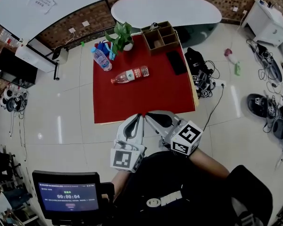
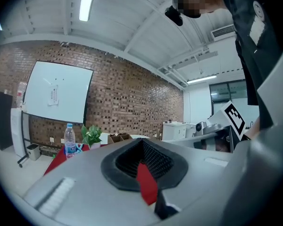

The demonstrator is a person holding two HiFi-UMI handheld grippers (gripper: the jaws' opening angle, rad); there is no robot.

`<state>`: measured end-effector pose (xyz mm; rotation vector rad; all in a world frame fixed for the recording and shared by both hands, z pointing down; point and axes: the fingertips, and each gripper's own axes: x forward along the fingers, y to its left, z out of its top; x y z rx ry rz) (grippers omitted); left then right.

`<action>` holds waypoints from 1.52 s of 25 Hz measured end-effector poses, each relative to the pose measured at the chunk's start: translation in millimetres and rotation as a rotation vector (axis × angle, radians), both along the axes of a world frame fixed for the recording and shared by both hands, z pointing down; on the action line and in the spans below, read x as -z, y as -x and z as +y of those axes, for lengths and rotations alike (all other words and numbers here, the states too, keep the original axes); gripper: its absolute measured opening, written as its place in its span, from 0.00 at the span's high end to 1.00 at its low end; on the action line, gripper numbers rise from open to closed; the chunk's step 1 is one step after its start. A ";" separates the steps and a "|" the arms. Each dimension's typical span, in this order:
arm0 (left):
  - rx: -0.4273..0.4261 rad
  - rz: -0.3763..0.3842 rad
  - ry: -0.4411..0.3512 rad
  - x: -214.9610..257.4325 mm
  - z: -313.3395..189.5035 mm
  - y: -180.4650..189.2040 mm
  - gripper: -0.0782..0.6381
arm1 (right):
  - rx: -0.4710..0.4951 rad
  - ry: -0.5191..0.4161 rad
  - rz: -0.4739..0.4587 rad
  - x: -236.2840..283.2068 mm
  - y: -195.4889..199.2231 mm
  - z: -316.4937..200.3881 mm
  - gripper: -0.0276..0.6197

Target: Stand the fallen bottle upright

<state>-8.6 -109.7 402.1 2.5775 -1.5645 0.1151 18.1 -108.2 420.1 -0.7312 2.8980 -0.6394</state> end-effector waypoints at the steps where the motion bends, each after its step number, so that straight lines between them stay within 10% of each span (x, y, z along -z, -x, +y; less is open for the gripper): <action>1: 0.012 -0.014 0.014 -1.1 -10.2 -3.3 0.89 | 0.003 0.003 -0.007 -0.1 -4.9 -10.2 0.95; 10: 0.026 -0.038 0.042 -5.1 -35.5 -13.0 0.89 | 0.023 0.033 -0.048 -2.7 -21.9 -44.2 0.95; 19: 0.002 -0.007 0.045 -1.4 -74.3 19.8 0.89 | 0.019 -0.146 0.095 15.5 -5.4 -103.0 0.91; 26: 0.034 0.015 -0.007 -1.1 -74.9 59.0 0.89 | 0.233 -0.299 0.442 -6.0 44.9 -131.9 0.56; 32: 0.096 0.029 -0.017 -2.5 -67.6 101.2 0.89 | 0.449 -0.516 0.938 -56.1 95.4 -164.3 0.53; 38: 0.192 0.050 -0.018 1.7 -53.8 142.5 0.89 | 0.657 -0.511 1.161 -121.4 154.9 -184.5 0.53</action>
